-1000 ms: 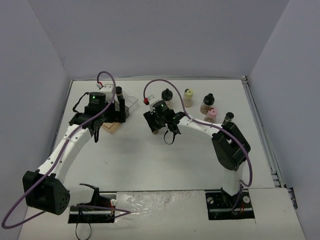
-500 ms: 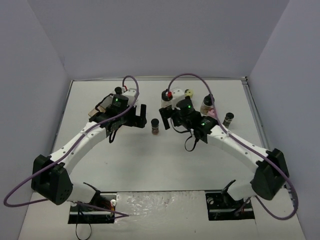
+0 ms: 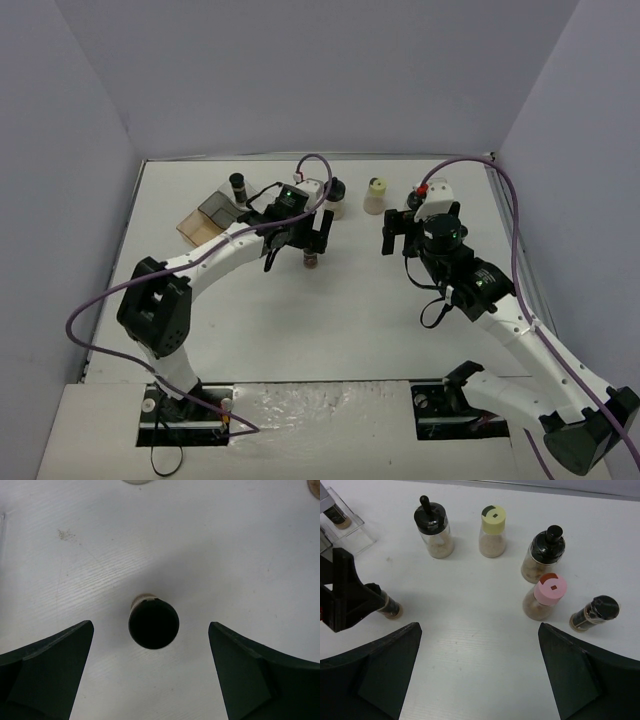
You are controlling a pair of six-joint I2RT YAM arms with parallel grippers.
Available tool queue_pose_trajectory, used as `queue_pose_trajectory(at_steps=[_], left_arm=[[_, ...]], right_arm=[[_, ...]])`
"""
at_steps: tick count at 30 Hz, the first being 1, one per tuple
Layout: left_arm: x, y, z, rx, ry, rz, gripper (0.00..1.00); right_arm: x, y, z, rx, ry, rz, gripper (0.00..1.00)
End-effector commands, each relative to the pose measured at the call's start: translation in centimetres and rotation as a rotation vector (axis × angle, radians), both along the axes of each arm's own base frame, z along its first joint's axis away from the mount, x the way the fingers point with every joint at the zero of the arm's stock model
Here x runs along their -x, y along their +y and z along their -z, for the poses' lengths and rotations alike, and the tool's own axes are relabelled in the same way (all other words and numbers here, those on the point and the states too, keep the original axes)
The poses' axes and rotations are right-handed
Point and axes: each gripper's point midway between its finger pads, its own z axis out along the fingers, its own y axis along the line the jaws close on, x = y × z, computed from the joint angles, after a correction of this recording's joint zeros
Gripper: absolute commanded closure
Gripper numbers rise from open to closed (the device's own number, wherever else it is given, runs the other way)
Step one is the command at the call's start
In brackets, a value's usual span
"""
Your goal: Organize the condiment bottles
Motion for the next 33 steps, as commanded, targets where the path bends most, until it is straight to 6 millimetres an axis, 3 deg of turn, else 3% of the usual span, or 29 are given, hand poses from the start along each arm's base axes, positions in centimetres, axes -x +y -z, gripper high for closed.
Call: queue_pose_trajectory(at_steps=[1,6,12,18,22,26,29,33], left_arm=[[-2.5,-0.4,-1.1,-0.024,-0.033,-0.051,0.03],[-2.4,-0.7,0.7,-0.042,0.021,-0.064,0.12],[-1.8,-0.8,1.1,-0.047,0.040,-0.066,0.37],[-1.6,-0.4,-1.5,-0.032,0.008,-0.061,0.65],[-2.8,0.8,-4.9,-0.040,-0.052,-0.082,0.70],[-5.2,3.8,-8.1,-0.050,-0.109,-0.148,0.70],[-8.7,7.9,-11.1,-0.031,-0.157,-0.248,0.69],[-12.2,11.3,-12.0,-0.011,-0.168,-0.353,0.68]], right_arm=[[-0.3,-0.9,-0.7,-0.017,-0.030,0.054,0.00],[-0.3,-1.0,-0.2,-0.007,-0.021,0.064,0.00],[-0.4,-0.9,0.3,-0.007,-0.009,0.063,0.00],[-0.3,-1.3,0.2,-0.002,-0.016,0.079,0.00],[-0.3,-1.5,-0.1,0.003,-0.023,0.084,0.00],[0.0,-1.9,-0.8,-0.006,-0.046,0.094,0.00],[0.2,-2.0,-1.4,-0.017,-0.062,0.094,0.00],[0.3,-2.1,-1.6,-0.020,-0.067,0.098,0.00]])
